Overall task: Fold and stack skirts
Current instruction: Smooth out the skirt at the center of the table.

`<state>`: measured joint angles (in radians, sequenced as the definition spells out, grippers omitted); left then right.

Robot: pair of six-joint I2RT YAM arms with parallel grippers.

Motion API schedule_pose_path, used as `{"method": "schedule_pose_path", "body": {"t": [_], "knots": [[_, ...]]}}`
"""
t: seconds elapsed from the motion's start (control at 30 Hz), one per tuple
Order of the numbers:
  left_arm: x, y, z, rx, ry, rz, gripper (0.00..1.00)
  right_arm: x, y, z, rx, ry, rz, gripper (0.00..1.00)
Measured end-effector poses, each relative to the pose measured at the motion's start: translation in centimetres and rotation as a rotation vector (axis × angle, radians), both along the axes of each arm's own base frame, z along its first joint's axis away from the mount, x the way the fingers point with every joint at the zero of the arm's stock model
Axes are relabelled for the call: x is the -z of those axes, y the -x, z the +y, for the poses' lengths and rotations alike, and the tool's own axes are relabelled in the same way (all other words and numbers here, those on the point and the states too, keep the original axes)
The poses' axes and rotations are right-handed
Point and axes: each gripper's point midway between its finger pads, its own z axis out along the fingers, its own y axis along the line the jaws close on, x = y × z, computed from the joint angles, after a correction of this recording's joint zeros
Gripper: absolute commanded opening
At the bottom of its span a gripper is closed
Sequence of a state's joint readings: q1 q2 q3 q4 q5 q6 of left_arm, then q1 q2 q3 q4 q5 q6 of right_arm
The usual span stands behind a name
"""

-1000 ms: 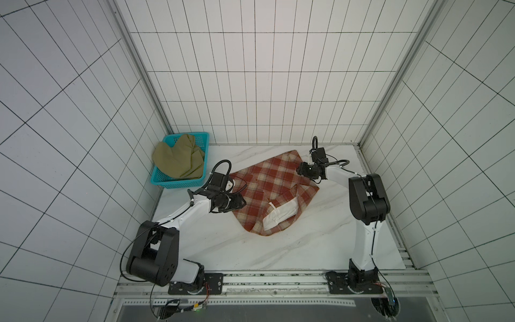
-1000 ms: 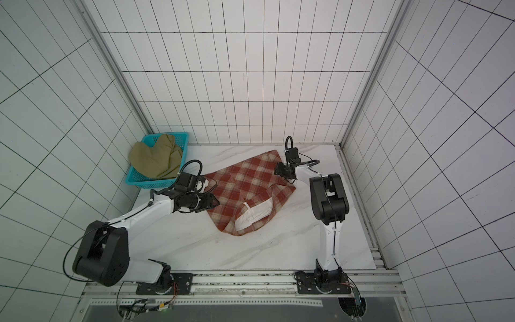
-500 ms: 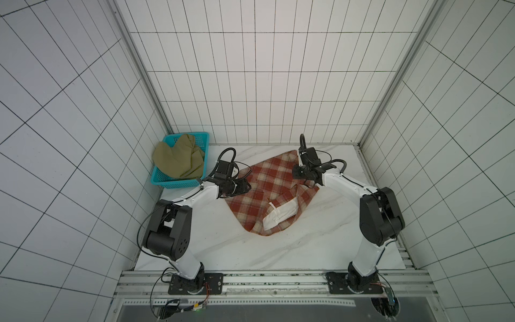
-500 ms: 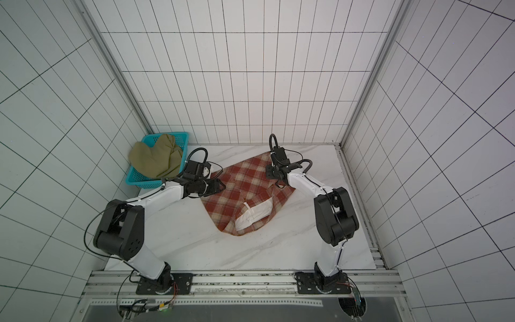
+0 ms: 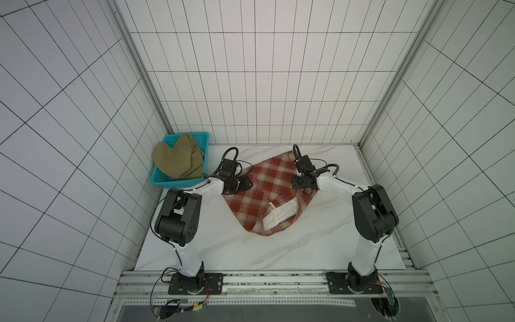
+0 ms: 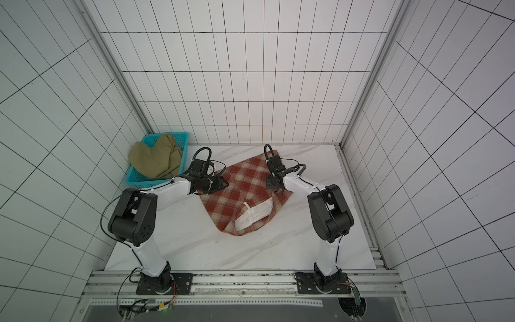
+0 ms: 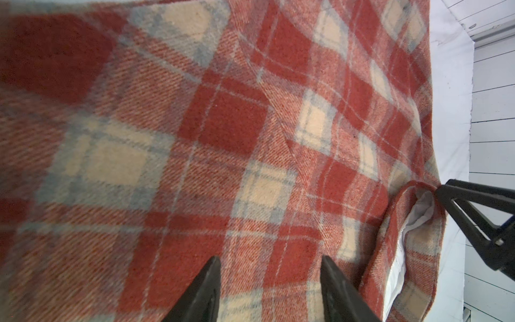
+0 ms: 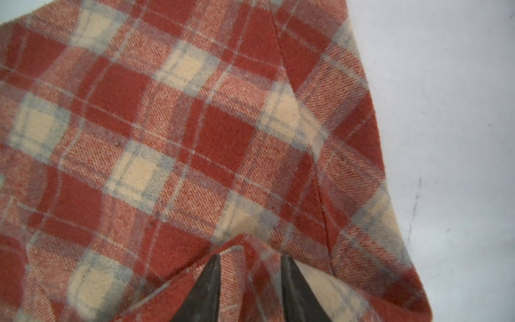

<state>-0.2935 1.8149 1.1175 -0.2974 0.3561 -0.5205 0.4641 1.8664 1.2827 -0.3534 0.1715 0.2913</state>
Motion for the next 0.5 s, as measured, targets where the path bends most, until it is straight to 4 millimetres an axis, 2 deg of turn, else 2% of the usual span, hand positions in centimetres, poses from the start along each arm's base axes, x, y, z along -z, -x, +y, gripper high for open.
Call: {"method": "schedule_pose_path", "body": {"t": [0.17, 0.23, 0.4, 0.5], "knots": [[1.2, -0.9, 0.1, -0.022, -0.013, 0.016, 0.56, 0.6, 0.2, -0.1, -0.008, 0.021, 0.014, 0.06], [1.6, -1.1, 0.2, -0.031, -0.020, 0.018, 0.56, 0.6, 0.3, -0.2, -0.006, 0.028, 0.015, 0.00], [2.9, -1.5, 0.6, -0.055, -0.032, 0.034, 0.55, 1.0, 1.1, -0.8, 0.002, 0.048, 0.028, 0.00], [2.8, -2.0, 0.9, -0.073, -0.025, 0.025, 0.55, 0.1, 2.3, -1.6, 0.006, 0.056, 0.030, 0.00]]}}
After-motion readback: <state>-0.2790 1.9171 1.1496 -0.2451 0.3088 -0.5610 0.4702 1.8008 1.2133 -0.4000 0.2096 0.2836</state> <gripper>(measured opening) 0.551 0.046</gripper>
